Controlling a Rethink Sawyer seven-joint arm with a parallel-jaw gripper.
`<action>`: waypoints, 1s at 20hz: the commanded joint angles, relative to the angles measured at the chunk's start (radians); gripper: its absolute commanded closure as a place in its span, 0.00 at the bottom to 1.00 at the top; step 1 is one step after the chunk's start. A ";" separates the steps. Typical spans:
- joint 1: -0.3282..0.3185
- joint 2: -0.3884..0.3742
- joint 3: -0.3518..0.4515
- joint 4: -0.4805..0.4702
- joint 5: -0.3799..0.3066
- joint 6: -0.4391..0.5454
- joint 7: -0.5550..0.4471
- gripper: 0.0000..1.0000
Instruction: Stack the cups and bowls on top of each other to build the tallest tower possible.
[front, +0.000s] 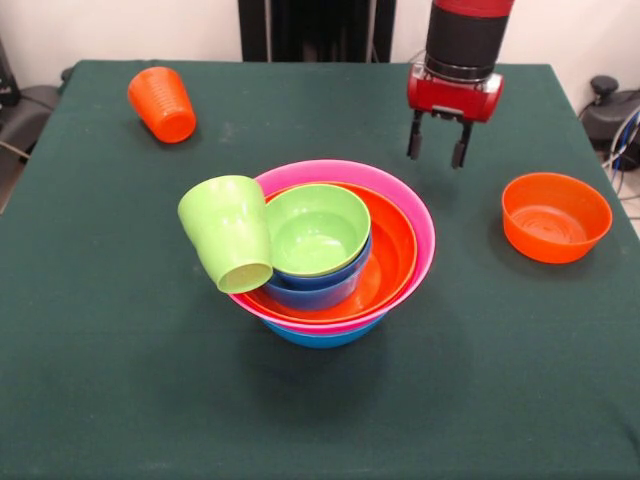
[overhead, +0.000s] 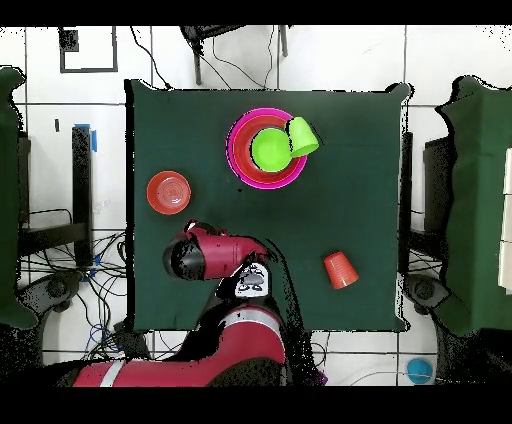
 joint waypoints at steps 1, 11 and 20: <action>0.030 -0.088 0.044 -0.032 0.079 0.140 0.156 0.00; 0.038 -0.094 0.037 -0.049 0.131 0.155 0.145 0.00; 0.022 -0.101 0.037 -0.012 0.110 0.124 0.110 0.00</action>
